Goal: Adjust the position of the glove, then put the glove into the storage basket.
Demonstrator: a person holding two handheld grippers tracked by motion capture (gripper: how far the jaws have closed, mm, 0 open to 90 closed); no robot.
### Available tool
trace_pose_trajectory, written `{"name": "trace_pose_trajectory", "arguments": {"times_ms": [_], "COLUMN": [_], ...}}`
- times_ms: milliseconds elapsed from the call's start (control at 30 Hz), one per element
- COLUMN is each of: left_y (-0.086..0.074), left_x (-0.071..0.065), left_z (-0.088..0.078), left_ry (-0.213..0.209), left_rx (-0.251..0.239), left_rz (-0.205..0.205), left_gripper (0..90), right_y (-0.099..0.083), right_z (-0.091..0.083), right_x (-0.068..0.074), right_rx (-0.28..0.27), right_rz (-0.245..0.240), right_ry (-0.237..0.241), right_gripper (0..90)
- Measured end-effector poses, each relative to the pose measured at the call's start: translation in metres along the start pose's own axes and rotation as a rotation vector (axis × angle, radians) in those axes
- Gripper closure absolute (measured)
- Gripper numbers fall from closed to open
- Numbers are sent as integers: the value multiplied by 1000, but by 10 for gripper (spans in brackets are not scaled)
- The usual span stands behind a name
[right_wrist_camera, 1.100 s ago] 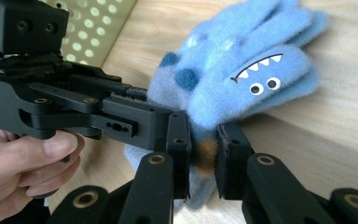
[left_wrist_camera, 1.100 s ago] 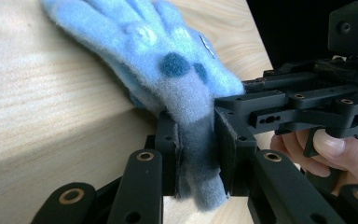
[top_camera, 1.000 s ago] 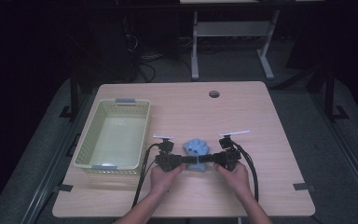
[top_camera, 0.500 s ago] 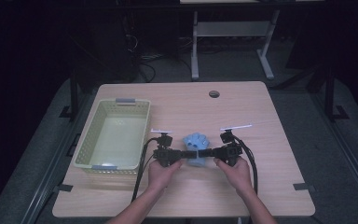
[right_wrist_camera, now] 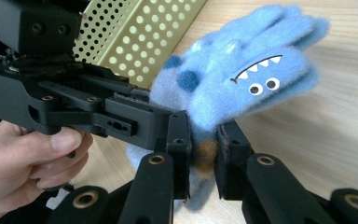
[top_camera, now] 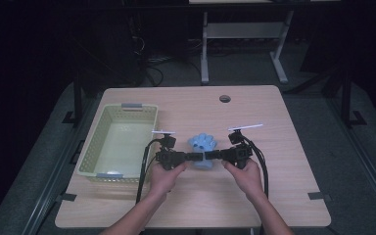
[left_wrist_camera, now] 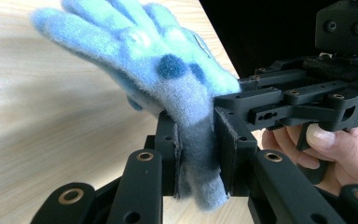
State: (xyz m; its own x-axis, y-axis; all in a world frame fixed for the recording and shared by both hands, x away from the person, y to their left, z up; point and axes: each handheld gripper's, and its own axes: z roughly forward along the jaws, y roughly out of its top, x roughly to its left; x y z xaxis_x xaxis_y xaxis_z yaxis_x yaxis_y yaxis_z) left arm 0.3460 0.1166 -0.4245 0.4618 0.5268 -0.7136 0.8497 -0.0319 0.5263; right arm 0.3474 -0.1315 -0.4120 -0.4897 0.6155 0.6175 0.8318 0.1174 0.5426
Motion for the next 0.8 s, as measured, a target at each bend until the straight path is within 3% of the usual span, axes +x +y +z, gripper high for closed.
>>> {"name": "trace_pose_trajectory", "arguments": {"times_ms": [333, 800], "left_y": [7, 19], "left_x": [-4, 2], "left_z": [-14, -48], "left_ry": [-1, -12], "left_rx": [-10, -44], "left_rz": [25, 19], "left_gripper": [716, 718], "right_y": [10, 33], "right_z": [0, 13], "right_x": [12, 38], "right_rx": [-2, -1], "right_rz": [-13, -64], "right_ry": [10, 20], "right_gripper": [781, 781]}}
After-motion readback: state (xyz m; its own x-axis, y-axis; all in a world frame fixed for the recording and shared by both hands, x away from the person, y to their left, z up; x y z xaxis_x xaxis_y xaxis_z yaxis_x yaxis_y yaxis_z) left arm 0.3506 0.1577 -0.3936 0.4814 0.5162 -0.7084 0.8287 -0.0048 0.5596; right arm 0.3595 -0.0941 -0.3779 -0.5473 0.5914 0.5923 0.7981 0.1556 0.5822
